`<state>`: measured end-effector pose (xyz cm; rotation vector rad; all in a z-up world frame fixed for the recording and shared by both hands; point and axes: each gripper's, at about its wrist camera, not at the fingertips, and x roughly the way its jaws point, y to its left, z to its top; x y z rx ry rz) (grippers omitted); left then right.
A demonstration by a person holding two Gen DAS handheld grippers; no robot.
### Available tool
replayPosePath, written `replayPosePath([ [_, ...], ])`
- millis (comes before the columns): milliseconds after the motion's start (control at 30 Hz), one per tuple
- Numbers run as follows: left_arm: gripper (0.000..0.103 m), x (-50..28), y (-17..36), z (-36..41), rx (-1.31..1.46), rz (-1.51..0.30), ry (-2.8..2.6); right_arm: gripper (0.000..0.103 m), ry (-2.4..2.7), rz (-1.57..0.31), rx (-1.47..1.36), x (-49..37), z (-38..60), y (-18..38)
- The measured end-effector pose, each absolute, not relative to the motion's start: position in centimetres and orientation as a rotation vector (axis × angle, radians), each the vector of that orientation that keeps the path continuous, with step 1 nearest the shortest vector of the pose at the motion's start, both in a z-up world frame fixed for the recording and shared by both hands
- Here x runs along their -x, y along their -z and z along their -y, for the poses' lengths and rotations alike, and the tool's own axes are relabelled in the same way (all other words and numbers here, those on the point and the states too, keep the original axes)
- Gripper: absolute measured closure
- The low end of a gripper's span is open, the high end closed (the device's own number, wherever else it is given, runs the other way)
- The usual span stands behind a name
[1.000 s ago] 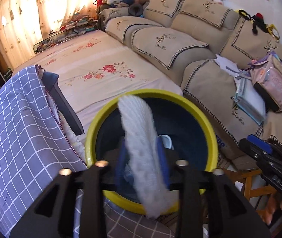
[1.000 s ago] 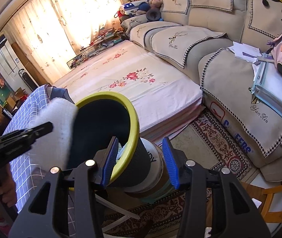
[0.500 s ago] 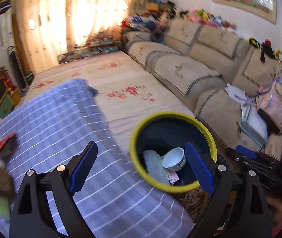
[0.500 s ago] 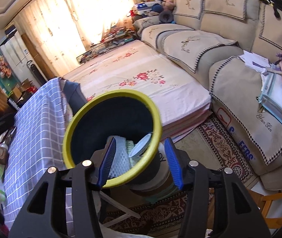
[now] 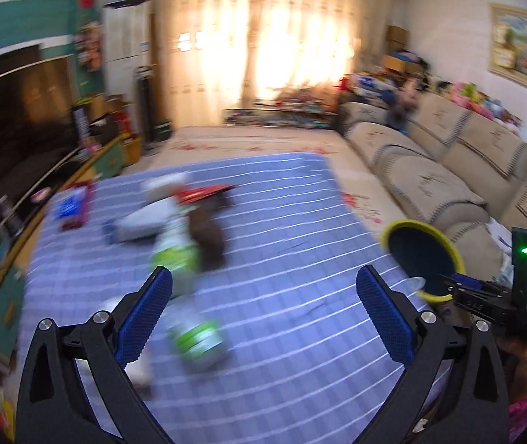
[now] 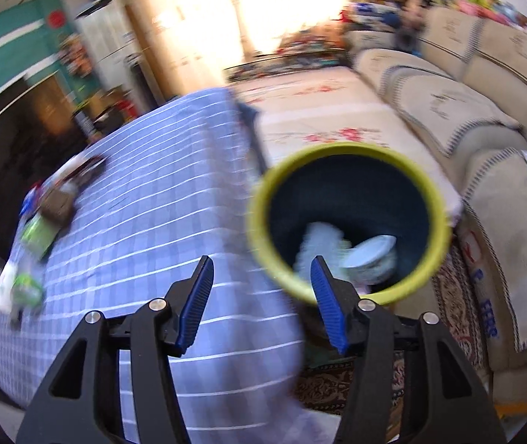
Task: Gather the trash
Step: 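Grasp the clear green-lidded plastic cup with the right gripper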
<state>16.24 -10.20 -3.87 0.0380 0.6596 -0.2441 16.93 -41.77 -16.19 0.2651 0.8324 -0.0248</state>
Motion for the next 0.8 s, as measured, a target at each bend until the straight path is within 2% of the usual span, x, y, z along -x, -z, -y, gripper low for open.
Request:
replayPosePath([
  [200, 0.005, -12.7, 4.1, 1.0, 0.042, -0.641, 0.073, 0.048, -0.212, -0.862, -0.16, -17.9, 32.4, 15.5],
  [333, 0.005, -11.0, 4.8, -3.2, 0.083, -0.643, 0.02, 0.043, -0.323, -0.85, -0.106, -18.1, 27.0, 14.6],
  [533, 0.005, -10.1, 5.5, -5.3, 0.115, -0.645, -0.014, 0.039, -0.433, -0.841, -0.032, -19.2, 20.5, 14.1],
  [800, 0.005, -9.6, 6.3, -7.9, 0.152, -0.647, -0.045, 0.036, -0.461, -0.875, 0.038, -21.1, 14.8, 16.5],
])
